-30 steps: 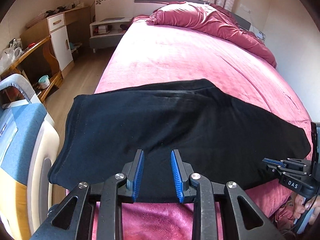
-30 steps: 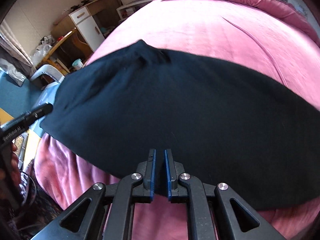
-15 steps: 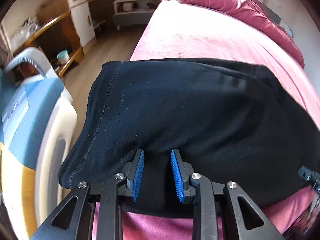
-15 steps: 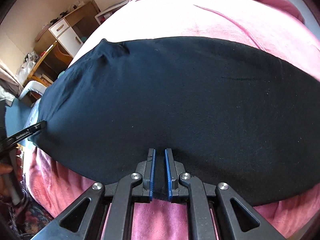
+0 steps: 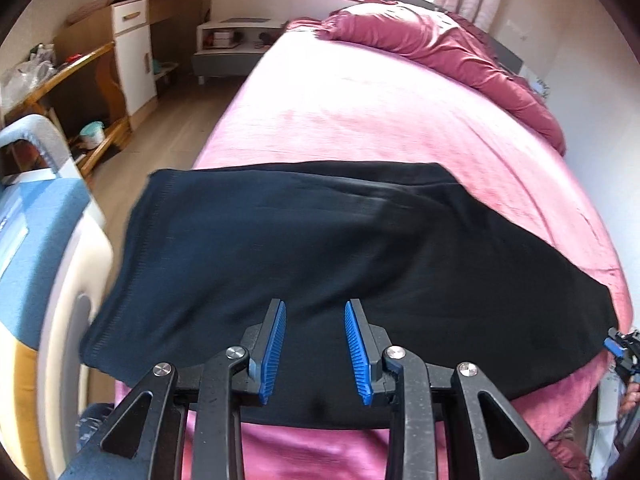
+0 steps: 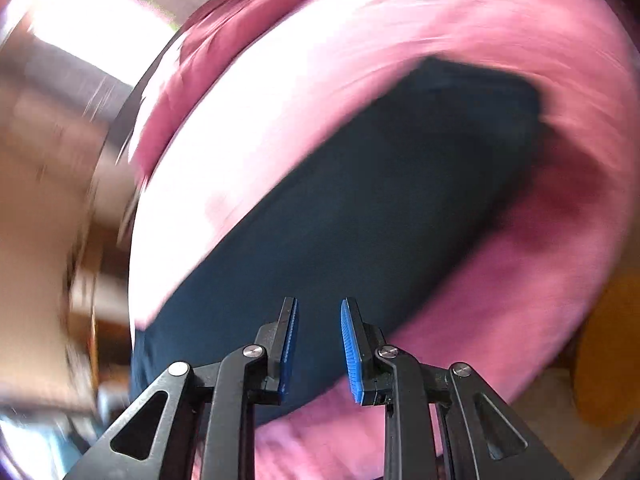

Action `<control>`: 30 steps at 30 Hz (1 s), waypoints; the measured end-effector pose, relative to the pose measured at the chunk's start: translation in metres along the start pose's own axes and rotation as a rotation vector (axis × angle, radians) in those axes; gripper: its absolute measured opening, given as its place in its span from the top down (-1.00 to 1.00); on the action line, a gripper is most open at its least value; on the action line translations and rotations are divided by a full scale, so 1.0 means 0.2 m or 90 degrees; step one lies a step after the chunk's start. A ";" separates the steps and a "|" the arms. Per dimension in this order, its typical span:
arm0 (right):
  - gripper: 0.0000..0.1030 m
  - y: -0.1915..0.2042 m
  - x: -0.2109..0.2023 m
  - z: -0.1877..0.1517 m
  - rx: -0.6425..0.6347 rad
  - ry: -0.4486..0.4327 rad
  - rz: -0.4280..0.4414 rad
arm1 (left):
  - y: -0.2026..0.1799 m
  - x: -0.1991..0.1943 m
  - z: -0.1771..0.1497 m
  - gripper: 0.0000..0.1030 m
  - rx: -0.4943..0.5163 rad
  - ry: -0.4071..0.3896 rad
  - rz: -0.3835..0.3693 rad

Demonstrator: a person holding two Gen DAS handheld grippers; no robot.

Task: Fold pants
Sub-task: 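Grasp the pants leg end with the right gripper and lift it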

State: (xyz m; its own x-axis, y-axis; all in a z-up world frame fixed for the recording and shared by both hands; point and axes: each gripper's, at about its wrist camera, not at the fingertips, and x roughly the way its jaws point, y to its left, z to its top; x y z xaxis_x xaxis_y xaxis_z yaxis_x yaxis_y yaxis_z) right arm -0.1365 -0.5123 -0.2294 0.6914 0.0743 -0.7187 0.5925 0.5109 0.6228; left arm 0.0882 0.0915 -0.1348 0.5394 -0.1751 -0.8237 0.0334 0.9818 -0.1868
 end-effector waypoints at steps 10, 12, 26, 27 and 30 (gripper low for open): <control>0.51 -0.51 -0.01 0.21 0.187 -0.067 0.052 | -0.22 0.04 -0.04 0.13 0.058 0.036 -0.054; 0.51 -0.54 0.02 0.25 0.199 -0.074 0.065 | -0.25 0.05 -0.06 0.13 0.064 0.040 -0.056; 0.69 -0.27 0.00 0.37 0.093 -0.095 0.051 | -0.34 0.18 -0.08 0.13 0.074 0.116 -0.022; 0.69 -0.21 -0.02 0.38 0.074 -0.094 0.055 | -0.34 0.20 -0.08 0.13 0.074 0.124 -0.021; 0.69 -0.07 -0.05 0.41 0.019 -0.087 0.064 | -0.35 0.20 -0.09 0.13 0.085 0.120 -0.013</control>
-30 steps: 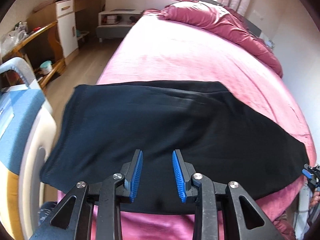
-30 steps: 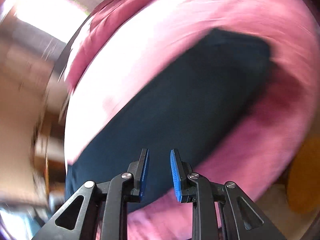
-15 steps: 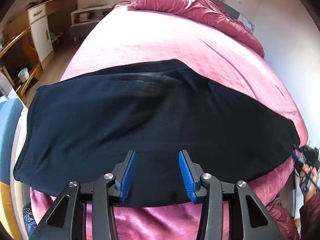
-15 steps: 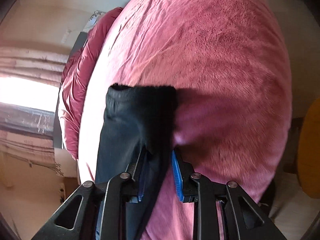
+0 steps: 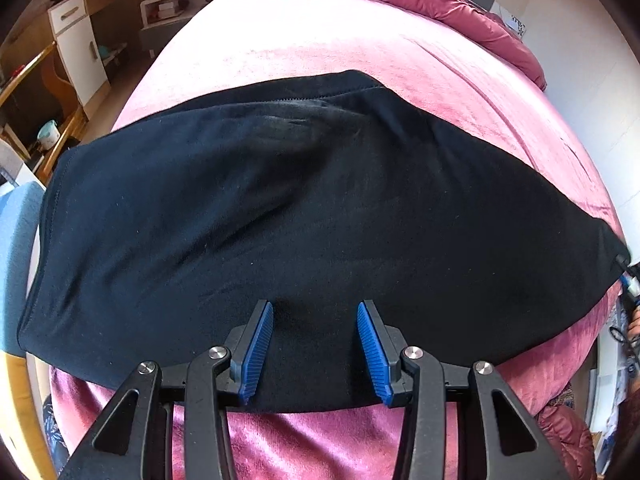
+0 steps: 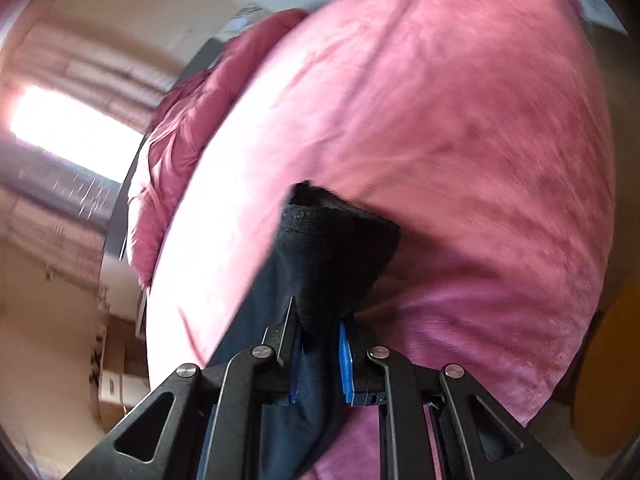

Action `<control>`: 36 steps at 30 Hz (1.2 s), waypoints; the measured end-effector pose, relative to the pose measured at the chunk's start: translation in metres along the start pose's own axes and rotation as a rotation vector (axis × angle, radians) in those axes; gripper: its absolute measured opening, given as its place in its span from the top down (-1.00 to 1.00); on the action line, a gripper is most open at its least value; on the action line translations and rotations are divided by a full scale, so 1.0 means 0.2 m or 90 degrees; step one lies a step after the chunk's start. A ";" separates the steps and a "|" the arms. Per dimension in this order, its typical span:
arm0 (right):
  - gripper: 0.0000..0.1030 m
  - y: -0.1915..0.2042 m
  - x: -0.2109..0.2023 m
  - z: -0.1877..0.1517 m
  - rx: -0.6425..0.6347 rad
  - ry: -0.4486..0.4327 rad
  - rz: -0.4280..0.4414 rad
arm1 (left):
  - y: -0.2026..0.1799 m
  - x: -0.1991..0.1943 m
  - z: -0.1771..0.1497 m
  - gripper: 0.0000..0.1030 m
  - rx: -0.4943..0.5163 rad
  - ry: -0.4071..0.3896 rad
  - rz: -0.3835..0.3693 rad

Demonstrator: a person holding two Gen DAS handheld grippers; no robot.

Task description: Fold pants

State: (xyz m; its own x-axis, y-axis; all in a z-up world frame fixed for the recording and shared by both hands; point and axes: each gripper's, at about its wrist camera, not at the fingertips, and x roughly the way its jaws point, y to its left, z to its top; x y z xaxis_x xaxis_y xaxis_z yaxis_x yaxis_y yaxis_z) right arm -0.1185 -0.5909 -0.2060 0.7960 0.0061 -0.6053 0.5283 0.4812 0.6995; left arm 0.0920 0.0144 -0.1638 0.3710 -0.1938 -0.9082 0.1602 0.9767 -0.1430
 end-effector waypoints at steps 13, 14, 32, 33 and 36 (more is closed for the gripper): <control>0.69 0.63 0.05 -0.29 -0.218 0.078 0.042 | -0.10 -0.17 -0.03 0.13 0.050 -0.094 0.011; 0.69 0.68 0.07 -0.33 -0.233 0.085 0.041 | -0.09 -0.18 -0.02 0.13 0.050 -0.097 0.009; 0.69 1.09 0.33 -0.78 -0.376 0.202 0.042 | -0.01 -0.22 -0.06 0.13 0.009 -0.094 -0.036; 0.69 1.11 0.35 -0.81 -0.387 0.210 0.042 | -0.01 -0.21 -0.06 0.13 0.007 -0.092 -0.038; 0.69 1.15 0.38 -0.87 -0.408 0.223 0.036 | 0.02 -0.19 -0.07 0.13 -0.013 -0.081 -0.047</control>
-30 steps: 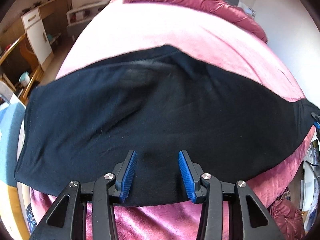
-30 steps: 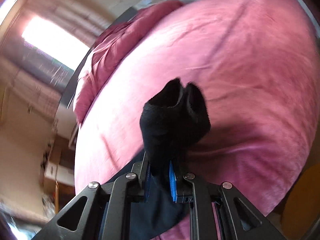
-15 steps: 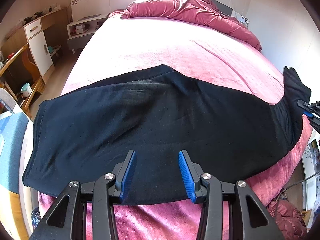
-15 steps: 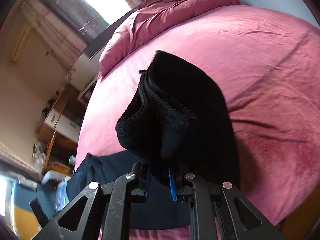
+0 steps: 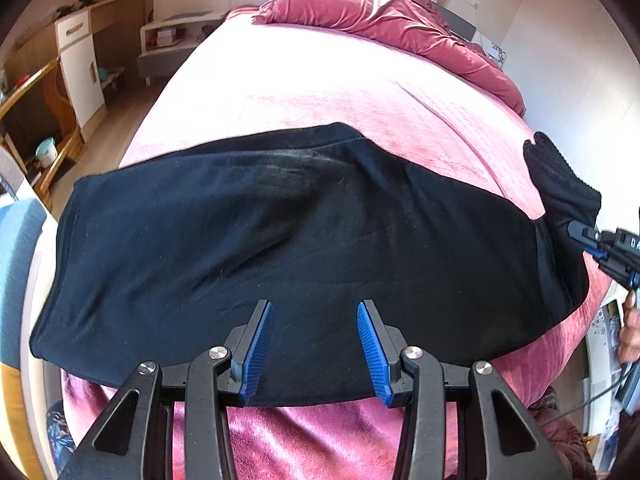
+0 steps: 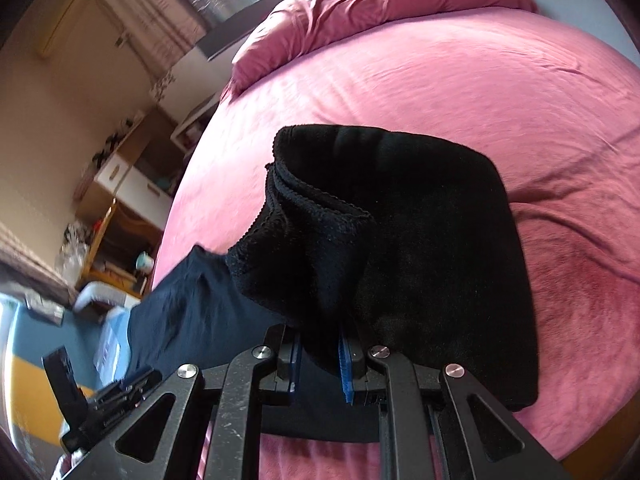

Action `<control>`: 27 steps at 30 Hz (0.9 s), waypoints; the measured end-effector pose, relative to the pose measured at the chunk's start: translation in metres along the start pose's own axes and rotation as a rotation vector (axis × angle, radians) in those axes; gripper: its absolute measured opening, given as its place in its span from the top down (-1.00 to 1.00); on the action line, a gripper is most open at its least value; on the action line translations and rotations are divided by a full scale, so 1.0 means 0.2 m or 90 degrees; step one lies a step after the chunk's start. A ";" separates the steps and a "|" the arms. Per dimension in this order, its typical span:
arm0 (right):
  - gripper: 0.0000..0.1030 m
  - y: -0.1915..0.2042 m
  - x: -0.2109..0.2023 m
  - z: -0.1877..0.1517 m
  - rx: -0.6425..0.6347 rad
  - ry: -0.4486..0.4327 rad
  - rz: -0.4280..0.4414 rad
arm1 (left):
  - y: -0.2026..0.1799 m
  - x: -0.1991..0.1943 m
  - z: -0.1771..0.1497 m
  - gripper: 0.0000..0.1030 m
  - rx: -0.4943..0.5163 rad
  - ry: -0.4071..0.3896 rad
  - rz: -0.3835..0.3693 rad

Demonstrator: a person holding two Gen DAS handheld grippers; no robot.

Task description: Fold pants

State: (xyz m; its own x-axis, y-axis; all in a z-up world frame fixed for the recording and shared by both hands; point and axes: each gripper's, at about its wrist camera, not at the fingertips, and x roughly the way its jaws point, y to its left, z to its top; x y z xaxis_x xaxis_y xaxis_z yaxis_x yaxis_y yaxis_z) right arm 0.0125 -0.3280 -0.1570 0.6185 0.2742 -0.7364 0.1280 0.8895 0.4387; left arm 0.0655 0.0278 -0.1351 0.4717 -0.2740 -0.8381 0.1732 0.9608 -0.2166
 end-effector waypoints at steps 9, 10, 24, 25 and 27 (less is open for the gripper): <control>0.69 0.21 0.21 -0.08 -0.068 0.063 0.001 | 0.09 0.05 0.01 0.27 -0.077 0.050 -0.095; 0.69 0.24 0.24 -0.09 -0.077 0.071 -0.003 | 0.09 0.04 0.02 0.27 -0.078 0.050 -0.106; 0.31 0.46 0.47 -0.29 -0.197 0.142 0.038 | 0.00 0.26 0.16 0.17 -0.202 0.135 -0.341; 0.19 0.44 0.46 -0.29 -0.194 0.147 0.052 | 0.00 0.27 0.17 0.13 -0.211 0.138 -0.348; -0.03 0.39 0.39 -0.29 -0.165 0.149 0.098 | -0.01 0.29 0.19 0.08 -0.226 0.141 -0.356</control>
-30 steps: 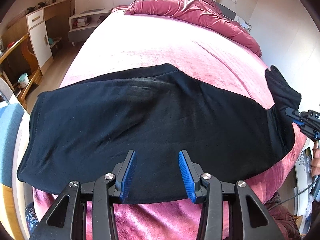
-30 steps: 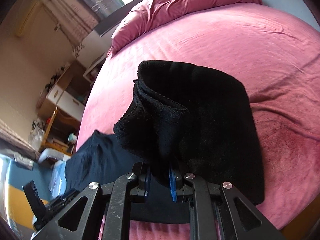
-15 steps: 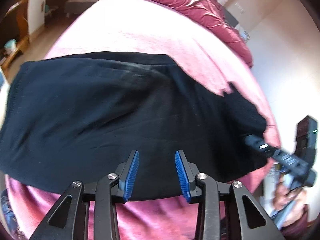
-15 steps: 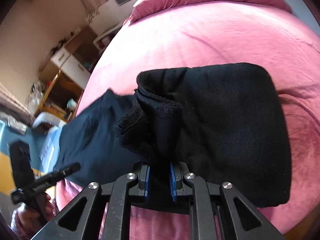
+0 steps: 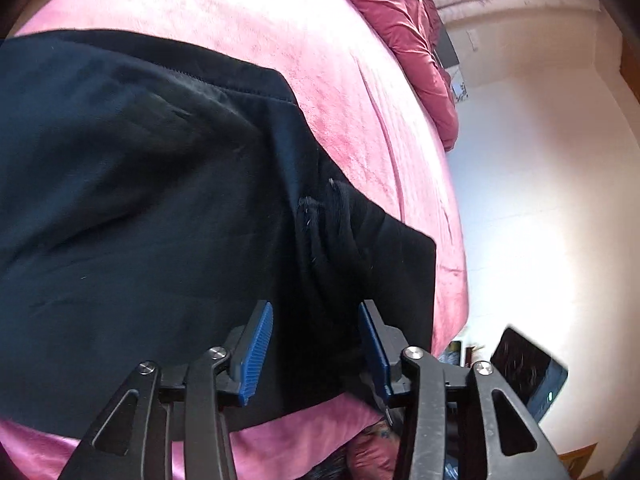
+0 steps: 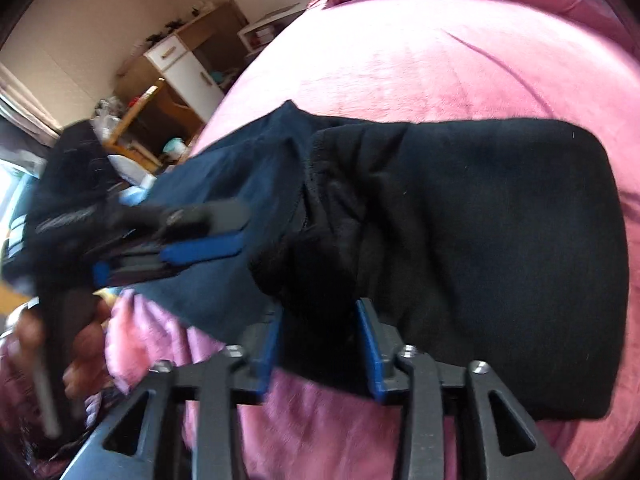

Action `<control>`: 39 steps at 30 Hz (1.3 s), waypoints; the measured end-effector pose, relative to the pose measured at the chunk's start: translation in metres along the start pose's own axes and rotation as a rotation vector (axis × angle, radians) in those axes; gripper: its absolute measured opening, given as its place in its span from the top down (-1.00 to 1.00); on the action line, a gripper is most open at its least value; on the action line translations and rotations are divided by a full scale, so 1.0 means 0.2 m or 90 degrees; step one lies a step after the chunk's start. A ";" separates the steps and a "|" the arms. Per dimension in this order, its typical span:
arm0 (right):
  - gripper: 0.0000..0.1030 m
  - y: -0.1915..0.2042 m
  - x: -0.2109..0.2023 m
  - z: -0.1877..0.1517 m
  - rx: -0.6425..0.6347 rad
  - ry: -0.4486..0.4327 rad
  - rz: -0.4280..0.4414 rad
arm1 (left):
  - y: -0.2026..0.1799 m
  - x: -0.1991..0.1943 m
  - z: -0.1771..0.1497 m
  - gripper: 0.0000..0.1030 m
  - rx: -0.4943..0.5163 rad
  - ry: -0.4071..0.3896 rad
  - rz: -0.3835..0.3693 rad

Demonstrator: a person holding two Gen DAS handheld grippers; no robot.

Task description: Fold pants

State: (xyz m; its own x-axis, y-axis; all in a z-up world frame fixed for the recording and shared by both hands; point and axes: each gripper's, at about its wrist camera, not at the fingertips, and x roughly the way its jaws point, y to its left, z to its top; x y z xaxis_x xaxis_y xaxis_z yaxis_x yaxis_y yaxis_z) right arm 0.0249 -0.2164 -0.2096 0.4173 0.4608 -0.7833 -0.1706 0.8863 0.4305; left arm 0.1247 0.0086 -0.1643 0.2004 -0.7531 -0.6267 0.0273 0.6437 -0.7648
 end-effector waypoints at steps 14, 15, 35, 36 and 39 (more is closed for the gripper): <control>-0.07 -0.58 -0.50 -0.39 0.174 -0.037 -0.200 | -0.23 0.34 -0.01 0.59 0.083 0.087 0.075; -0.07 -0.58 -0.48 -0.39 0.177 -0.032 -0.206 | -0.25 0.34 -0.01 0.61 0.093 0.082 0.075; -0.06 -0.67 -0.13 -0.22 0.290 -0.088 -0.280 | -0.36 0.21 -0.01 0.76 0.127 0.034 0.048; -0.07 -0.65 -0.12 -0.21 0.275 -0.085 -0.291 | -0.29 0.27 -0.03 0.76 0.116 0.047 0.078; -0.11 -0.59 -0.05 -0.18 0.250 -0.072 -0.306 | -0.10 0.35 -0.08 0.75 0.073 0.060 0.092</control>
State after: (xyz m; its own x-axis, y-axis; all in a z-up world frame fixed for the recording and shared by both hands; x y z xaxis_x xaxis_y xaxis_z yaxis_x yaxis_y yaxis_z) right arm 0.0089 -0.3232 -0.2681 0.4609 -0.0108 -0.8874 0.3905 0.9004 0.1918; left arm 0.1229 -0.0593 -0.1950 0.1173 -0.6575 -0.7442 0.1176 0.7533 -0.6470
